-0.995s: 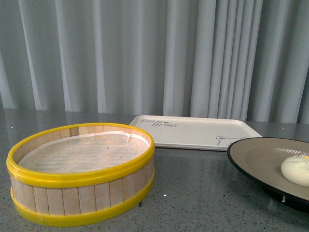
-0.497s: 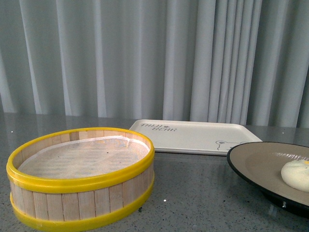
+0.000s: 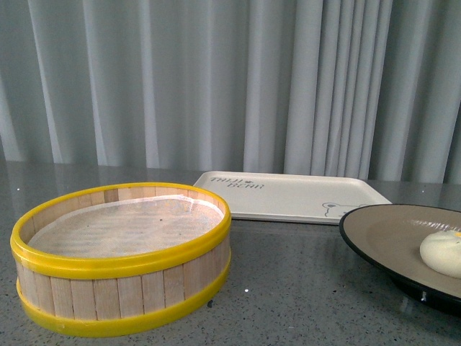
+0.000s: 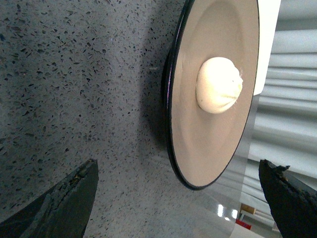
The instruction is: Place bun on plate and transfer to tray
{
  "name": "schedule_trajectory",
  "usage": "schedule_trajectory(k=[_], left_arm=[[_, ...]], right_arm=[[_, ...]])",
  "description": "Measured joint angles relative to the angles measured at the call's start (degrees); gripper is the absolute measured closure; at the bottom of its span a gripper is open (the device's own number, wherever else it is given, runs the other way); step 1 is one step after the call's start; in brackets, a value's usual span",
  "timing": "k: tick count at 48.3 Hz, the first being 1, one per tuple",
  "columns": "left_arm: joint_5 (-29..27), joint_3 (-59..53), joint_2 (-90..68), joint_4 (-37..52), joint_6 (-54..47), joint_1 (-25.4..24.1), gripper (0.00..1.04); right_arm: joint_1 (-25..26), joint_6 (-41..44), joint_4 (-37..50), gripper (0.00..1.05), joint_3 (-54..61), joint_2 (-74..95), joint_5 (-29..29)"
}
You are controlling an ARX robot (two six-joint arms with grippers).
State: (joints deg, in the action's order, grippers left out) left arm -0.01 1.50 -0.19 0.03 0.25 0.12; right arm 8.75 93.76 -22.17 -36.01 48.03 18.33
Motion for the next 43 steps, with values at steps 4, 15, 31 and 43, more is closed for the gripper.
schedule_trajectory(k=[4, 15, 31, 43], left_arm=[[0.0, 0.0, 0.0, 0.0, 0.0, 0.0, 0.07], [0.0, 0.0, 0.0, 0.0, 0.0, 0.0, 0.07], [0.0, 0.0, 0.0, 0.0, 0.0, 0.0, 0.07], [0.0, 0.0, 0.0, 0.0, 0.0, 0.0, 0.07]], right_arm=[[-1.5, 1.2, 1.0, 0.08, -0.2, 2.0, -1.0], [-2.5, 2.1, 5.1, 0.08, -0.5, 6.8, -1.6], [-3.5, 1.4, 13.3, 0.08, -0.8, 14.5, -1.7], [-4.8, 0.4, 16.1, 0.45, -0.9, 18.2, -2.3]])
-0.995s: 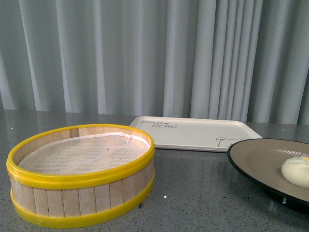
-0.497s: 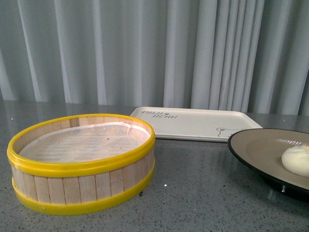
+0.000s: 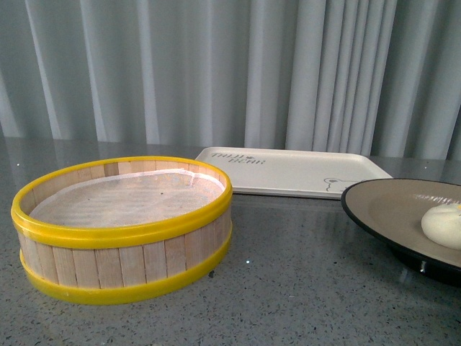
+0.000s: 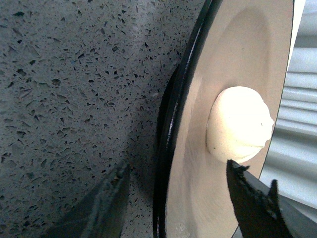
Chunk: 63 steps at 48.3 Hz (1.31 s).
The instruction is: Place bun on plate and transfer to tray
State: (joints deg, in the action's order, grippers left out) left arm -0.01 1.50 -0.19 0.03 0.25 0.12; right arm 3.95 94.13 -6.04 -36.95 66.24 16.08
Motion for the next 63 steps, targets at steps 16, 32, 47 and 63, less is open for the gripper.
schedule_trajectory(k=[16, 32, 47, 63], left_arm=[[0.0, 0.0, 0.0, 0.0, 0.0, 0.0, 0.07], [0.0, 0.0, 0.0, 0.0, 0.0, 0.0, 0.07], [0.0, 0.0, 0.0, 0.0, 0.0, 0.0, 0.07], [0.0, 0.0, 0.0, 0.0, 0.0, 0.0, 0.07]], right_arm=[[-2.3, 1.0, 0.2, 1.02, -0.2, -2.9, -0.7], [-2.0, 5.3, -0.6, 1.02, -4.7, -1.6, -1.6], [-0.9, 5.1, 5.7, 1.02, -14.0, 5.3, -3.6], [-0.4, 1.4, 16.8, 1.02, -20.9, 17.2, -2.2]])
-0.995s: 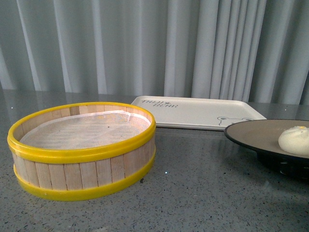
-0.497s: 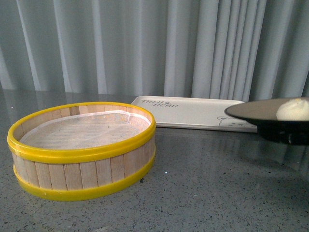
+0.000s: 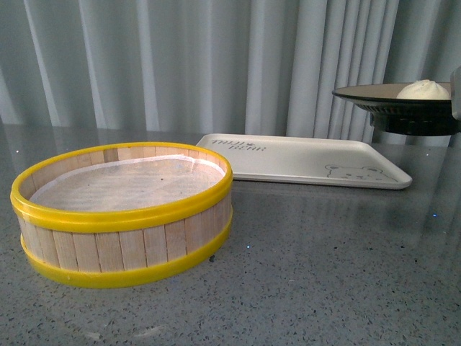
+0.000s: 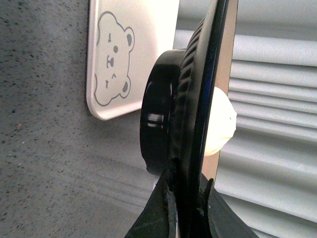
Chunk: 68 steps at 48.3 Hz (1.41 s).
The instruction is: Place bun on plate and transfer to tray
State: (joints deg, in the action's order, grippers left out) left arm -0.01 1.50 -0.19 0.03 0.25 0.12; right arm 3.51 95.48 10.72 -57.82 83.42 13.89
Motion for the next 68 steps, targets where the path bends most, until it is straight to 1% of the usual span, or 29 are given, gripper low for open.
schedule_trajectory(k=[5, 14, 30, 45, 60, 68], left_arm=[[0.0, 0.0, 0.0, 0.0, 0.0, 0.0, 0.07], [0.0, 0.0, 0.0, 0.0, 0.0, 0.0, 0.07], [0.0, 0.0, 0.0, 0.0, 0.0, 0.0, 0.07], [0.0, 0.0, 0.0, 0.0, 0.0, 0.0, 0.07], [0.0, 0.0, 0.0, 0.0, 0.0, 0.0, 0.07], [0.0, 0.0, 0.0, 0.0, 0.0, 0.0, 0.07]], right_arm=[[0.1, -2.0, 3.7, 1.02, -3.3, 5.5, -0.2], [-0.7, -4.4, 6.0, 1.02, -6.8, 11.4, 0.0], [-2.4, -4.0, 6.0, 1.02, -13.7, 19.8, 0.1], [-3.2, -3.5, 5.9, 1.02, -16.3, 24.1, -0.3], [-5.8, -3.0, 5.4, 1.02, -19.4, 27.3, -0.5], [-6.2, -2.5, 5.0, 1.02, -20.0, 28.8, -0.9]])
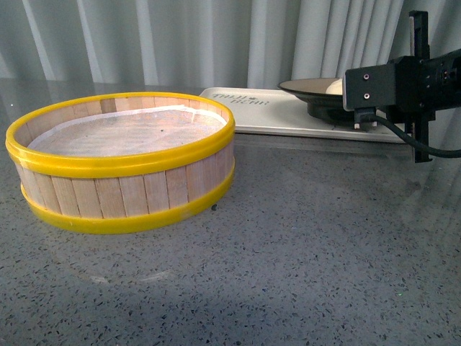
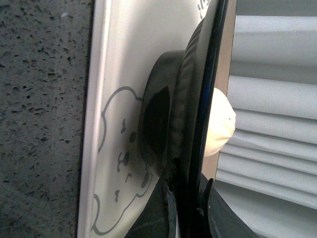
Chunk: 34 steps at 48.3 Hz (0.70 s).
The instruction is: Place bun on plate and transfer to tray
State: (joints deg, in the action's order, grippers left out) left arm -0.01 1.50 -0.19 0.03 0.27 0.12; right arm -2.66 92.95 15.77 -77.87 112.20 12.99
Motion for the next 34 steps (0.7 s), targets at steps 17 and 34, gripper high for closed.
schedule_trajectory(k=[17, 34], left_arm=[[0.0, 0.0, 0.0, 0.0, 0.0, 0.0, 0.07], [0.0, 0.0, 0.0, 0.0, 0.0, 0.0, 0.07]], right_arm=[[-0.2, -0.3, -2.7, 1.02, -0.4, 0.6, -1.3], [-1.4, -10.0, -7.5, 0.46, 0.5, -3.1, -1.9]])
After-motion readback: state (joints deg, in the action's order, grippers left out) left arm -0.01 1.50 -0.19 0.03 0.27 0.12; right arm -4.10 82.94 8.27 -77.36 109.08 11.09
